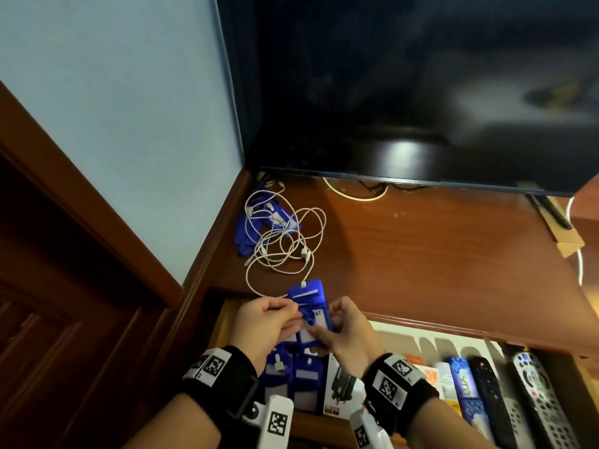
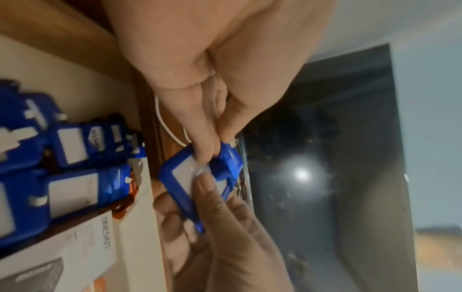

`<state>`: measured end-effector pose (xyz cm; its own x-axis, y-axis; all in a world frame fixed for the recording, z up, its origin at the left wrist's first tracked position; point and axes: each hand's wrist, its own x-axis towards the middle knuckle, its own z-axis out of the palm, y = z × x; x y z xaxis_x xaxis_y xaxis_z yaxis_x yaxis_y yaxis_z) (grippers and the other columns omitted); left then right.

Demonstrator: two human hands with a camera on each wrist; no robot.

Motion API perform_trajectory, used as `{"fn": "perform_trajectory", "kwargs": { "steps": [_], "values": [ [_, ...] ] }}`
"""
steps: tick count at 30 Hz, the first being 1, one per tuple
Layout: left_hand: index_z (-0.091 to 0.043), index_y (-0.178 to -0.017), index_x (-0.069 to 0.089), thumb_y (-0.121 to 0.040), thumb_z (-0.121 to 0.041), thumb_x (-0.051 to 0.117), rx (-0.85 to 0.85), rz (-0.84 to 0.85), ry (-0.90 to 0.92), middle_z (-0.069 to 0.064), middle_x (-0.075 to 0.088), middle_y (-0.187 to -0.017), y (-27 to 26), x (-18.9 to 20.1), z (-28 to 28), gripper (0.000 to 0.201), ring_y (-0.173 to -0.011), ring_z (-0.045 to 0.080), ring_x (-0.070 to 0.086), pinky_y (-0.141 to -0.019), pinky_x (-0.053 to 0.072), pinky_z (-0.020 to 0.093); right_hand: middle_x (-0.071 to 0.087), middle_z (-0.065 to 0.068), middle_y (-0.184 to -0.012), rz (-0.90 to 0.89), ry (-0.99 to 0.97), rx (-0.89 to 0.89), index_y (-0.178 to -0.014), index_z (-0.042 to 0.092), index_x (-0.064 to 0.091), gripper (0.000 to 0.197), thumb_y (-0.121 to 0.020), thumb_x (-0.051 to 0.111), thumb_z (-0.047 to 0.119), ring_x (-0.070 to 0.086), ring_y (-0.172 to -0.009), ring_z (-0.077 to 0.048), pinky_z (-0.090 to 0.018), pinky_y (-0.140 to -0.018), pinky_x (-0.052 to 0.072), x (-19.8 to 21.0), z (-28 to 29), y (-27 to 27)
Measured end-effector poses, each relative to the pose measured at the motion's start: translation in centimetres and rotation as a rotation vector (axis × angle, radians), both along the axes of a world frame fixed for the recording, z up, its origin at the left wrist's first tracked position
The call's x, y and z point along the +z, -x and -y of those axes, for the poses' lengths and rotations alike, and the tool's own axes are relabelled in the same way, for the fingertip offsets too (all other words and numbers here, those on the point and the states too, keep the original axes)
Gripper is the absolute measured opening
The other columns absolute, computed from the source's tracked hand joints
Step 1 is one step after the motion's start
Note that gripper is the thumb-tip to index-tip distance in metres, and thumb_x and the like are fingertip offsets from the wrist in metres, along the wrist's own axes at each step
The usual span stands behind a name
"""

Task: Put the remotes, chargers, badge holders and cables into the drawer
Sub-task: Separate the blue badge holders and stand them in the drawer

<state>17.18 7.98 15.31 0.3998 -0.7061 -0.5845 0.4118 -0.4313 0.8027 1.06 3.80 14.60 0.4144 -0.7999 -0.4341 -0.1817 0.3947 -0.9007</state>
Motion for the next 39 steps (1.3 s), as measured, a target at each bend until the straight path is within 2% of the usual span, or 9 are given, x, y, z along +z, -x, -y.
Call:
{"fn": "perform_trajectory", "kwargs": {
  "steps": [6, 9, 12, 17, 22, 25, 28, 32, 39],
  "values": [
    [-0.002, -0.102, 0.058, -0.081, 0.0, 0.084, -0.078, -0.003, -0.08, 0.016, 0.077, -0.081, -0.9, -1.1, 0.3, 0.034, -0.072, 0.024, 0.077, -0.06, 0.059, 0.027, 0.078, -0.014, -0.089, 0.0, -0.007, 0.039, -0.112, 0.0, 0.044, 0.038, -0.09, 0.075, 0.006, 0.076, -0.078, -0.031, -0.035, -0.061, 0.063, -0.8, -0.1, -0.1],
    [-0.002, -0.103, 0.062, -0.076, -0.027, 0.092, -0.254, 0.269, -0.215, 0.007, 0.072, -0.069, -1.7, -2.5, 0.6, 0.048, -0.052, 0.014, 0.061, -0.05, 0.05, 0.025, 0.078, -0.015, -0.093, -0.045, 0.009, 0.069, -0.112, 0.004, 0.046, 0.038, -0.09, 0.076, 0.01, 0.077, -0.078, -0.035, -0.038, -0.062, 0.063, -1.3, 0.0, -0.3],
    [-0.009, -0.102, 0.069, -0.075, -0.052, 0.088, -0.38, 0.397, -0.277, 0.003, 0.071, -0.076, -2.3, -3.5, 0.5, 0.055, -0.059, 0.013, 0.062, -0.051, 0.05, 0.023, 0.076, -0.02, -0.094, -0.036, -0.019, 0.042, -0.113, 0.002, 0.046, 0.037, -0.09, 0.075, 0.008, 0.076, -0.076, -0.037, -0.036, -0.059, 0.063, -1.8, 0.3, -0.3],
    [-0.009, -0.114, 0.07, -0.098, -0.015, 0.071, -0.443, 0.1, -0.088, 0.013, 0.079, -0.104, -1.8, -5.9, -0.3, 0.018, -0.103, 0.032, 0.075, -0.094, 0.06, 0.046, 0.077, -0.011, -0.095, -0.238, 0.034, 0.203, -0.108, 0.017, 0.056, 0.032, -0.088, 0.08, 0.024, 0.077, -0.076, -0.024, -0.045, -0.071, 0.065, -3.5, -0.2, 0.1],
    [-0.016, -0.095, 0.072, -0.094, -0.024, 0.074, -0.439, 0.43, -0.172, 0.006, 0.079, -0.09, -4.2, -11.8, 0.2, 0.009, -0.092, 0.03, 0.076, -0.09, 0.059, 0.053, 0.071, 0.01, -0.098, -0.679, 0.228, 0.448, -0.123, 0.03, 0.057, 0.051, -0.084, 0.073, 0.059, 0.066, -0.076, -0.003, -0.015, -0.06, 0.051, -4.2, 0.1, 2.2],
    [-0.02, -0.087, 0.066, -0.098, -0.032, 0.066, -0.548, 0.568, -0.238, 0.0, 0.074, -0.087, -4.9, -13.7, 0.9, 0.017, -0.087, 0.023, 0.071, -0.085, 0.057, 0.041, 0.073, 0.013, -0.096, -0.75, 0.261, 0.445, -0.128, 0.033, 0.057, 0.05, -0.086, 0.07, 0.058, 0.066, -0.09, -0.007, -0.026, -0.082, 0.053, -4.6, 0.4, 3.6],
    [-0.023, -0.092, 0.061, -0.103, -0.031, 0.058, -0.59, 0.594, -0.294, 0.005, 0.072, -0.098, -5.0, -15.2, 2.0, 0.014, -0.095, 0.028, 0.068, -0.086, 0.054, 0.036, 0.074, 0.015, -0.095, -0.788, 0.23, 0.439, -0.13, 0.035, 0.055, 0.048, -0.088, 0.07, 0.053, 0.066, -0.097, -0.009, -0.031, -0.09, 0.053, -5.1, 0.7, 4.8],
    [-0.018, -0.105, 0.062, -0.104, -0.032, 0.054, -0.631, 0.609, -0.383, 0.013, 0.073, -0.109, -5.0, -17.1, 2.9, 0.016, -0.101, 0.038, 0.068, -0.084, 0.053, 0.038, 0.071, 0.015, -0.092, -0.796, 0.211, 0.449, -0.13, 0.037, 0.055, 0.044, -0.091, 0.07, 0.049, 0.066, -0.089, -0.004, -0.026, -0.081, 0.055, -5.3, 0.8, 5.8],
    [-0.009, -0.119, 0.068, -0.107, -0.025, 0.055, -0.536, 0.565, -0.358, 0.01, 0.073, -0.104, -4.7, -18.3, 5.6, 0.024, -0.087, 0.031, 0.067, -0.074, 0.052, 0.032, 0.064, 0.019, -0.085, -0.803, 0.249, 0.486, -0.129, 0.04, 0.052, 0.041, -0.093, 0.068, 0.049, 0.059, -0.075, 0.005, -0.014, -0.065, 0.042, -5.3, 0.7, 6.5]
  ]
}}
